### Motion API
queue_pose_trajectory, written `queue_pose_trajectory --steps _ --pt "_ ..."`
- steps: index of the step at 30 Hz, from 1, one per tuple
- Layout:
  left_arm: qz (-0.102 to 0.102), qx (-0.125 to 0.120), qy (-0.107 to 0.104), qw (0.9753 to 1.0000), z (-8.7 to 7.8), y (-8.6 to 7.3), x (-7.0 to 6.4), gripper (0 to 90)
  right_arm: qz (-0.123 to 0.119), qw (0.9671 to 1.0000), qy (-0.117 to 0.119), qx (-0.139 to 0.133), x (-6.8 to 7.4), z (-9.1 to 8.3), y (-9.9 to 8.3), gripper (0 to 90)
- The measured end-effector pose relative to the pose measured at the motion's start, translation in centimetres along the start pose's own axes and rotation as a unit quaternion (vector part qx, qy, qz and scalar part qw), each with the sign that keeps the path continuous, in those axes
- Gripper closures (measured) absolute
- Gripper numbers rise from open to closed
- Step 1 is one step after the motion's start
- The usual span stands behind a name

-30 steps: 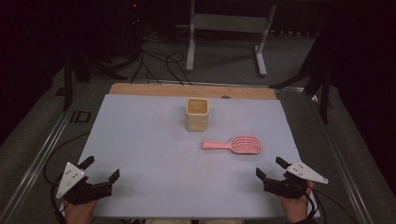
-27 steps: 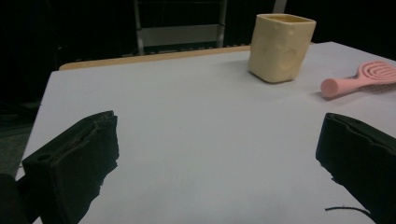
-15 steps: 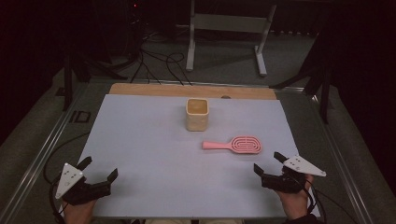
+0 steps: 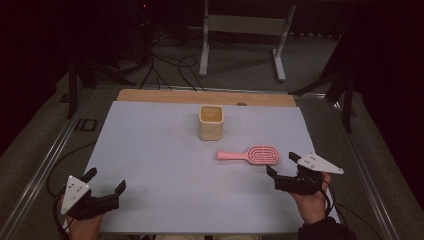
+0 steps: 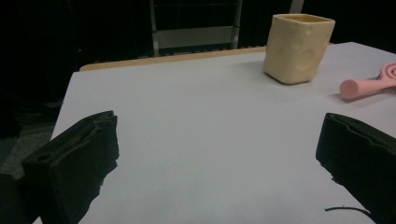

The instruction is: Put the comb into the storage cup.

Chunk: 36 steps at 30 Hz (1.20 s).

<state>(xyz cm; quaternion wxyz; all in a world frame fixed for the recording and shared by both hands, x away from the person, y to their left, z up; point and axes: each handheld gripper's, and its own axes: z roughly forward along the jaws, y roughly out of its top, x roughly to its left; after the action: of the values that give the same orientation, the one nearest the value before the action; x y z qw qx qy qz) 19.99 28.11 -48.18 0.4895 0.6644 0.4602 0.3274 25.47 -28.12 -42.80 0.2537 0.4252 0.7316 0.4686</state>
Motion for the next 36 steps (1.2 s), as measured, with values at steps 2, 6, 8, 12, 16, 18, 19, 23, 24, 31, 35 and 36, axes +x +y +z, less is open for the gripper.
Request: queue_pose_trajectory --steps 2,6,8,12,16,18,19,23,24,31,35,36 --pt "0.000 0.001 0.001 1.0000 0.1 -0.1 0.0 0.0 0.001 1.0000 0.002 -0.001 0.0 0.1 0.2 7.6" --pt "0.004 0.000 0.004 1.0000 0.0 0.0 -0.2 0.0 0.002 1.0000 0.009 -0.002 0.0 0.6 1.1 7.6" --pt "0.006 0.000 0.006 1.0000 0.0 0.1 -0.3 0.1 0.002 1.0000 0.008 -0.002 0.1 0.7 1.3 7.6" --pt "0.008 0.001 0.009 0.9999 0.0 0.1 -0.4 0.0 -0.005 0.9999 0.013 -0.002 0.2 1.0 1.9 7.7" --pt "0.005 0.001 0.007 1.0000 0.0 0.0 -0.3 0.0 -0.013 0.9998 0.015 0.003 0.4 1.6 2.6 7.7" --pt "0.005 0.000 0.006 1.0000 0.0 0.0 -0.3 0.1 -0.013 0.9998 0.016 0.004 0.4 1.7 2.8 7.7" --pt "0.005 -0.001 0.007 1.0000 0.0 0.0 -0.3 0.0 -0.015 0.9997 0.017 0.005 0.5 1.9 2.9 7.7" --pt "0.003 -0.001 0.007 1.0000 0.0 0.0 -0.3 0.0 -0.020 0.9996 0.017 0.011 0.5 2.7 3.4 7.7" --pt "0.003 -0.001 0.007 1.0000 0.0 0.0 -0.3 0.0 -0.020 0.9996 0.017 0.011 0.5 2.7 3.4 7.7" --pt "0.000 -0.003 0.011 0.9999 -0.1 0.0 -0.2 0.0 -0.005 0.9995 0.021 0.024 0.3 3.8 4.2 7.7" --pt "-0.002 -0.004 0.013 0.9999 -0.1 0.0 -0.3 0.0 -0.005 0.9995 0.018 0.024 0.4 4.1 4.5 7.7" --pt "-0.002 -0.004 0.012 0.9999 -0.1 0.0 -0.2 0.1 -0.006 0.9995 0.018 0.025 0.3 4.3 4.6 7.7"
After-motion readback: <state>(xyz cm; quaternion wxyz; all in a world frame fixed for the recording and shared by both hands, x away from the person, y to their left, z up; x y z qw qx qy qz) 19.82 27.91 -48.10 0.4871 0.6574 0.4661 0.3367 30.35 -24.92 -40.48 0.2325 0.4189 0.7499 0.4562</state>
